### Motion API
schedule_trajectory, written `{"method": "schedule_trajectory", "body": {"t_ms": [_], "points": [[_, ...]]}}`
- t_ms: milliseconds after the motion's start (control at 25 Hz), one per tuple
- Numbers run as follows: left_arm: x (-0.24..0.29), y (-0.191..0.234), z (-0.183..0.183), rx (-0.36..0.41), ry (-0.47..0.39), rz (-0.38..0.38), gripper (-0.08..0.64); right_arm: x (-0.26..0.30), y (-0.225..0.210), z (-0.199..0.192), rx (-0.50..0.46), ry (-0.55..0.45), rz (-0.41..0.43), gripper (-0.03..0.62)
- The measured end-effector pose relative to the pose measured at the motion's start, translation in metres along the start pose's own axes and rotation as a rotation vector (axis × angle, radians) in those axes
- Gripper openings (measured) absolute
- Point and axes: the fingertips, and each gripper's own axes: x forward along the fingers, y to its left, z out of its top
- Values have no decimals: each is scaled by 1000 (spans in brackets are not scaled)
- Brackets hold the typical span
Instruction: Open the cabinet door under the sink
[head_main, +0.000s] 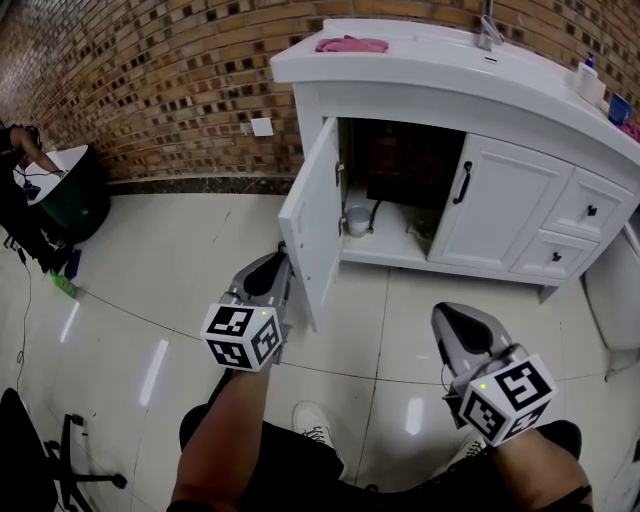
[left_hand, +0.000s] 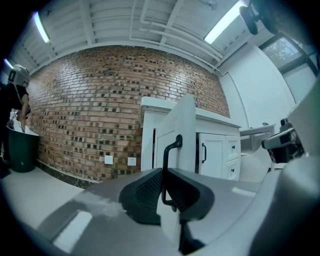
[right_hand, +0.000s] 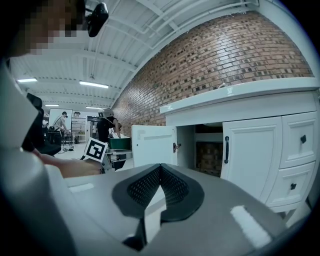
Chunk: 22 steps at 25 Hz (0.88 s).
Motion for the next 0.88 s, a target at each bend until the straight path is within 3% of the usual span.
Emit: {"method": "schedule_trajectory", "body": {"t_ms": [280,560,880], "points": [[-5,2,-1,-8,1,24,28,-8,1,1,-5,-7,-8,8],[-25,2,8,-72,-38,32,5,-21,1,3,-15,-20,-25,8],[-54,-28,19,-103,-47,-47,5,-46,9,11,-26,-67,-63,8]]}}
